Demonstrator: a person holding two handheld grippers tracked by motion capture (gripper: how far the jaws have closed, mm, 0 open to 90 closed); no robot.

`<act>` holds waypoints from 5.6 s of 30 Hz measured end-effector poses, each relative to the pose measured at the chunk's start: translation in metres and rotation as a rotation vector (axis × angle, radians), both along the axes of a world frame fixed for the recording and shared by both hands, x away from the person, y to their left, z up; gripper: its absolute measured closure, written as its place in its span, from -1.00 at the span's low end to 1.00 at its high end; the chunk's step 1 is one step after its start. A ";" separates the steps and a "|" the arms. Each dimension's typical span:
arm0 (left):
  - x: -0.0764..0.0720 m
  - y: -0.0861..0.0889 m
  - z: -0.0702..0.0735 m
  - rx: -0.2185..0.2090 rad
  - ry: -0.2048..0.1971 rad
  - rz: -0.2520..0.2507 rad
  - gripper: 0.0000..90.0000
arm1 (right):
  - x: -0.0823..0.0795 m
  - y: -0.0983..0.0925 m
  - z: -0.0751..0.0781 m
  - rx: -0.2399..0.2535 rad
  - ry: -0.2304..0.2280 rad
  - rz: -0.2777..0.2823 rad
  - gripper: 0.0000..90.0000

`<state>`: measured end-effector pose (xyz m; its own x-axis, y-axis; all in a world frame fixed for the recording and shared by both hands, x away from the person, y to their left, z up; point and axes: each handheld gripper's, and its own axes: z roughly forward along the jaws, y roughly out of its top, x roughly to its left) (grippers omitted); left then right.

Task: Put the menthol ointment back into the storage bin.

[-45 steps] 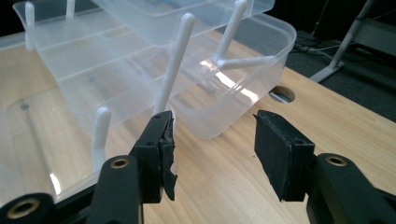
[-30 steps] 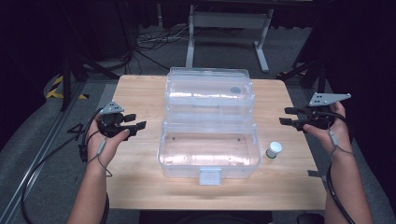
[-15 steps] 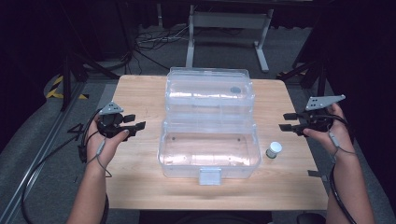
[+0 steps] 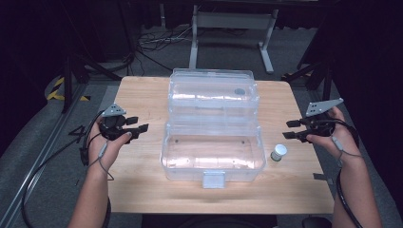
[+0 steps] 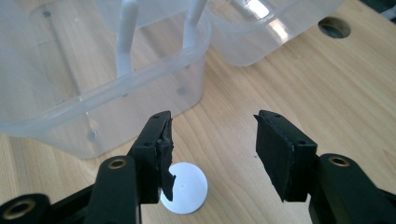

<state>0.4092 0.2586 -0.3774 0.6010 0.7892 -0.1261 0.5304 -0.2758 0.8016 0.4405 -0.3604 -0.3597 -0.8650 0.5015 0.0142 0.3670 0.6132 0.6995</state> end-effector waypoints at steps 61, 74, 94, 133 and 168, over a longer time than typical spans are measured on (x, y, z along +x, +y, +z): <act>0.001 -0.001 -0.001 0.004 0.004 -0.012 -0.03 | 0.006 0.030 -0.051 -0.301 0.187 0.158 -0.09; 0.001 0.000 -0.001 0.002 0.002 -0.010 -0.03 | 0.006 0.033 -0.058 -0.342 0.203 0.185 -0.03; 0.001 0.000 -0.001 0.002 0.008 -0.007 -0.03 | 0.008 0.033 -0.055 -0.366 0.193 0.192 0.13; -0.002 0.007 0.005 -0.006 -0.012 0.005 -0.03 | 0.008 0.059 0.013 -0.385 0.154 0.242 0.13; -0.002 0.007 0.006 -0.006 -0.010 0.000 -0.03 | -0.022 0.097 0.059 -0.343 0.126 0.340 0.13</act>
